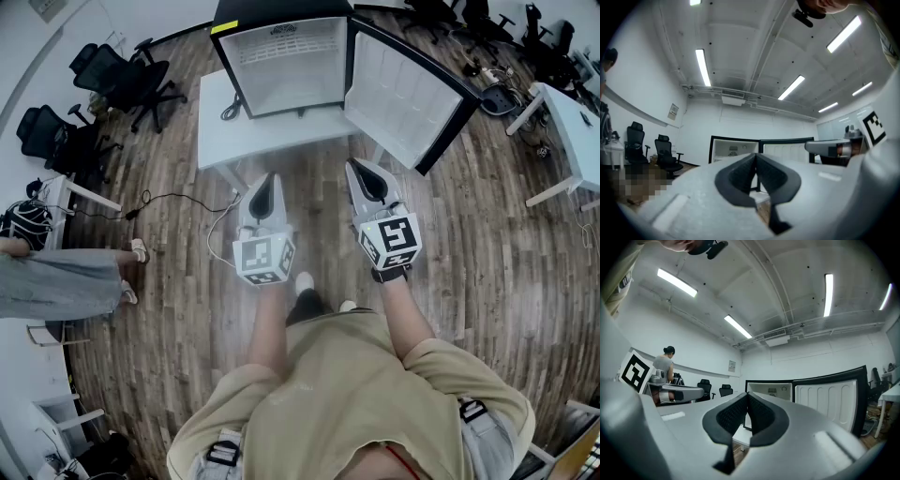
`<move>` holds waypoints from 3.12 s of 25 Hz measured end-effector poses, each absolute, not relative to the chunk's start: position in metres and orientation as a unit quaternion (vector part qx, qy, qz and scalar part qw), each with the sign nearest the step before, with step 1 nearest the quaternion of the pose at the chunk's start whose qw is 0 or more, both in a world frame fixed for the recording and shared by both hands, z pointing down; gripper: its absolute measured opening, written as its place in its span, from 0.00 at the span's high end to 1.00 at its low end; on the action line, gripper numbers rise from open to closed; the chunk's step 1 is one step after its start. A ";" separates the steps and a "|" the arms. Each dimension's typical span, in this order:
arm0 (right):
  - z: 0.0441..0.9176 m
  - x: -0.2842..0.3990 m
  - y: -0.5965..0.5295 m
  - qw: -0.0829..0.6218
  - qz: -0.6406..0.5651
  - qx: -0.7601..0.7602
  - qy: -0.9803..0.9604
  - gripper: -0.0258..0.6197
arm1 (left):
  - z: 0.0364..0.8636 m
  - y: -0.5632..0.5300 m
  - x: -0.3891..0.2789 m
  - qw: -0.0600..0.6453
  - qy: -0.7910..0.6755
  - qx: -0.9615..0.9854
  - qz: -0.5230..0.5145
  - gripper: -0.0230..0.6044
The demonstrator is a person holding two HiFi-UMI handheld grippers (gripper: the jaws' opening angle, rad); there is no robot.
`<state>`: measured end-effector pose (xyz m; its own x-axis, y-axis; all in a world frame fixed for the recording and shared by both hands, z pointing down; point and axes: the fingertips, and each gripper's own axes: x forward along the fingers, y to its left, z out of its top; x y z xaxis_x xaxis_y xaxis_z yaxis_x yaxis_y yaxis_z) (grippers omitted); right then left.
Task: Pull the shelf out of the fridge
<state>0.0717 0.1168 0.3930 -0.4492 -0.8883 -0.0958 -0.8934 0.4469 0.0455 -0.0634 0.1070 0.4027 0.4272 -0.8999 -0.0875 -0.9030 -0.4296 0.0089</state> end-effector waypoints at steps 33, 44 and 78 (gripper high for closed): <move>0.431 -0.036 -0.034 0.004 -0.030 -0.541 0.840 0.95 | 0.431 -0.051 -0.129 -0.029 0.472 -0.880 0.045 0.97; 0.434 -0.031 -0.101 0.017 -0.044 -0.523 0.851 0.95 | 0.432 -0.116 -0.136 -0.030 0.499 -0.865 0.040 0.97; 0.461 0.062 -0.305 0.070 -0.117 -0.478 0.868 0.95 | 0.439 -0.297 -0.039 -0.008 0.528 -0.849 0.037 0.97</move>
